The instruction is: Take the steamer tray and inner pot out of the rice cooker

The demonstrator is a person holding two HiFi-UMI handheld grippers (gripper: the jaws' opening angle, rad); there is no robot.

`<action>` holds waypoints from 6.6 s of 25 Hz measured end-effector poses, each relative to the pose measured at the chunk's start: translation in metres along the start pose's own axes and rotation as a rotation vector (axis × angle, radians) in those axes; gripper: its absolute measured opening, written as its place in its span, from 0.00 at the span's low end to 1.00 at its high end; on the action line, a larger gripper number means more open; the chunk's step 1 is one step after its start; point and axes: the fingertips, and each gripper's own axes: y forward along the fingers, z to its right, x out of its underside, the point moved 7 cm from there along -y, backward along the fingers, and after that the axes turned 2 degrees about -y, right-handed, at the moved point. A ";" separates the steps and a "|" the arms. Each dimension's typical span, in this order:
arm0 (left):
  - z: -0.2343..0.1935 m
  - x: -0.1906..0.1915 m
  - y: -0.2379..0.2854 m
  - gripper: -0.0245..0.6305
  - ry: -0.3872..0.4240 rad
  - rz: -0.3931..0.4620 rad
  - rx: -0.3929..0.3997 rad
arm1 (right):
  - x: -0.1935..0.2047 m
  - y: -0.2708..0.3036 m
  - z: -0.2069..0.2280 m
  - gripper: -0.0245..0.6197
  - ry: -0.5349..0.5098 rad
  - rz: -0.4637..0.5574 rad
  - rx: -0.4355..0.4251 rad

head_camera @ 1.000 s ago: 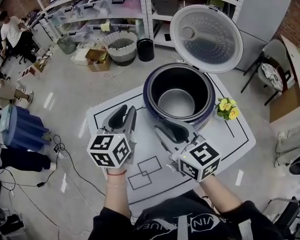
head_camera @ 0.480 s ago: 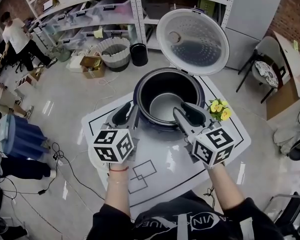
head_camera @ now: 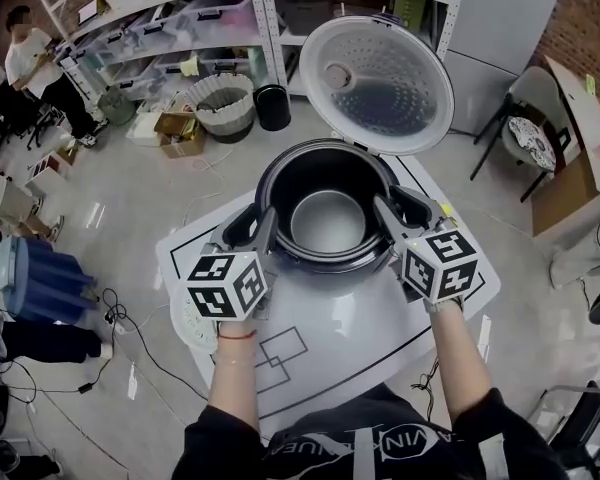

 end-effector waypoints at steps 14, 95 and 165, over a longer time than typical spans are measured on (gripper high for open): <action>0.003 0.003 0.011 0.20 -0.013 -0.020 -0.028 | 0.012 0.025 0.034 0.26 0.075 -0.126 0.028; 0.058 0.020 -0.309 0.14 -0.204 0.447 -0.439 | -0.042 -0.129 -0.173 0.17 0.188 0.304 -0.337; 0.026 0.190 -0.383 0.14 -0.179 0.208 -0.580 | 0.141 -0.133 -0.243 0.16 0.158 -0.003 -0.484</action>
